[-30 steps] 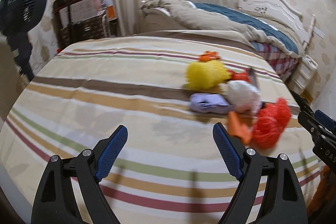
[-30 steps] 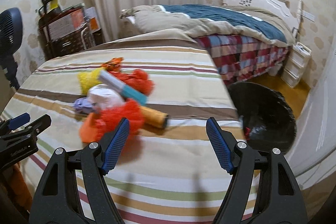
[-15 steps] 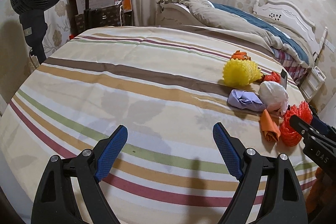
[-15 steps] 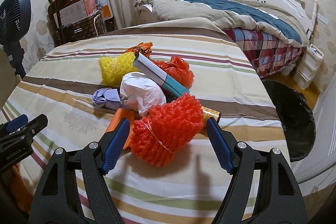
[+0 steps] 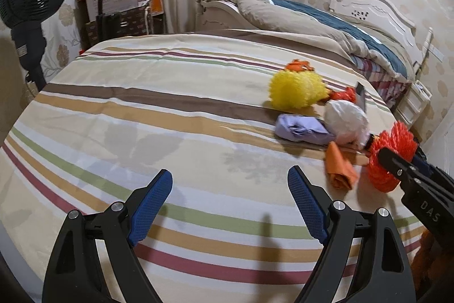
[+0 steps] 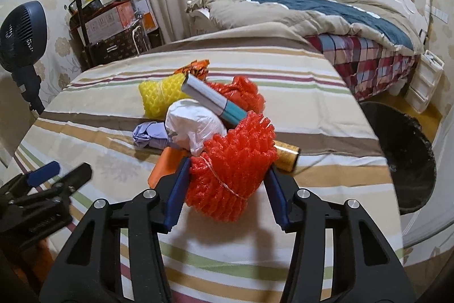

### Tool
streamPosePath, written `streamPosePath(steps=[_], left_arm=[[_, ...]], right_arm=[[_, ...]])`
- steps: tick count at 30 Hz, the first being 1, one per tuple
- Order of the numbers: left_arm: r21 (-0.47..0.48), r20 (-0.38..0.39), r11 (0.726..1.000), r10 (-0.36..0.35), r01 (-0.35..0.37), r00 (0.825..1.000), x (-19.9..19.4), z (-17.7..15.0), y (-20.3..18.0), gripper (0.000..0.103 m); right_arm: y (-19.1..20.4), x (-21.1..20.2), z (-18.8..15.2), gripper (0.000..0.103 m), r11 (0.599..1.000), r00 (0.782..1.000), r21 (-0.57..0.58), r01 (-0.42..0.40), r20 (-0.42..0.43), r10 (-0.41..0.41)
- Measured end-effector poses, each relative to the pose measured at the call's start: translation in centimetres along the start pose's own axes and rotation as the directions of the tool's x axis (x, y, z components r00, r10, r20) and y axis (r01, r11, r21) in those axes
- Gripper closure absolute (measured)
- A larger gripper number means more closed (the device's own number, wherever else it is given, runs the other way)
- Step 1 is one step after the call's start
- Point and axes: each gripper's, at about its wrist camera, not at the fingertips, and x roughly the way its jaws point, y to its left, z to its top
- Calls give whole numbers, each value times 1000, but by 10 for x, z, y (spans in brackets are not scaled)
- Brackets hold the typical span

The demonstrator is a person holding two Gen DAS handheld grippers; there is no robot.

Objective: Collect trash
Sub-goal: 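Grasp the orange cloth with the left tool while the right tool holds the net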

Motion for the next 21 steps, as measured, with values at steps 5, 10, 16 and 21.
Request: streamPosePath(steps=[5, 10, 16, 21], left_arm=[[32, -11, 999, -37, 37, 999, 3, 0, -24, 20], [65, -34, 996, -65, 67, 997, 9, -2, -51, 20], [114, -44, 991, -63, 68, 997, 16, 0, -81, 20], [142, -69, 987, -69, 78, 995, 27, 3, -98, 25]], right_arm=[[-16, -17, 0, 54, 1000, 999, 9, 15, 33, -16], [-40, -27, -2, 53, 998, 997, 35, 48, 52, -49], [-68, -32, -6, 53, 995, 996, 75, 67, 57, -72], [-85, -33, -9, 53, 993, 995, 92, 72, 58, -78]])
